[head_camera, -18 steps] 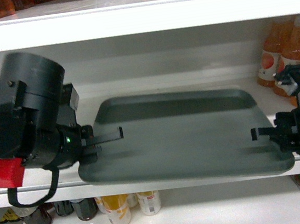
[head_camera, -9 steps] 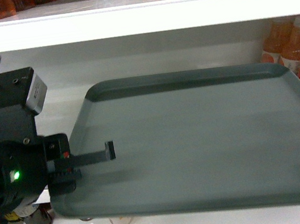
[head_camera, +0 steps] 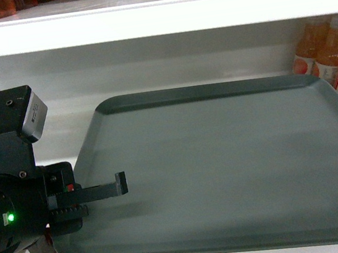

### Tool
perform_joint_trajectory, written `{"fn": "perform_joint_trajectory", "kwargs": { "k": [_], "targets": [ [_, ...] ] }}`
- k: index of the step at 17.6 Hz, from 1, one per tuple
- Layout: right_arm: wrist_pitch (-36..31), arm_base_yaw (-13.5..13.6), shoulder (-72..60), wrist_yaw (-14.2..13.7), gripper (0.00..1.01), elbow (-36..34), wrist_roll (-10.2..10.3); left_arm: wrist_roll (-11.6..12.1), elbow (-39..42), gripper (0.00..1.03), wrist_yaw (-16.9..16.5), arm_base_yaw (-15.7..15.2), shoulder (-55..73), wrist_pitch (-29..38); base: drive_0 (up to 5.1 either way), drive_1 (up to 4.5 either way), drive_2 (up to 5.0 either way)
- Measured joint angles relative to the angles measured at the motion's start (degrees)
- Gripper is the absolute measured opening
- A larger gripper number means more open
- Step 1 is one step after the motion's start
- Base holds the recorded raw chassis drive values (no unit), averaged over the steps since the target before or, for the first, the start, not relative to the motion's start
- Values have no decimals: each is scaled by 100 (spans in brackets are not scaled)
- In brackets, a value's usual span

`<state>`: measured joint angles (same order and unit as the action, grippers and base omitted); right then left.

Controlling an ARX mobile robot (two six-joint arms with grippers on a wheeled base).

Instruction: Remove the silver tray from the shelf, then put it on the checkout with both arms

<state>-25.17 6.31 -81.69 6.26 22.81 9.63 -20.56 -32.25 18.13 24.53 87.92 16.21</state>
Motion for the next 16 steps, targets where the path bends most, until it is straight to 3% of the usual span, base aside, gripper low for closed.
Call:
{"fn": "perform_joint_trajectory", "kwargs": {
  "k": [16],
  "targets": [
    [17, 7, -33, 2, 3, 9, -4, 0, 2, 3, 11, 0, 9, -22, 5, -411, 420]
  ]
}}
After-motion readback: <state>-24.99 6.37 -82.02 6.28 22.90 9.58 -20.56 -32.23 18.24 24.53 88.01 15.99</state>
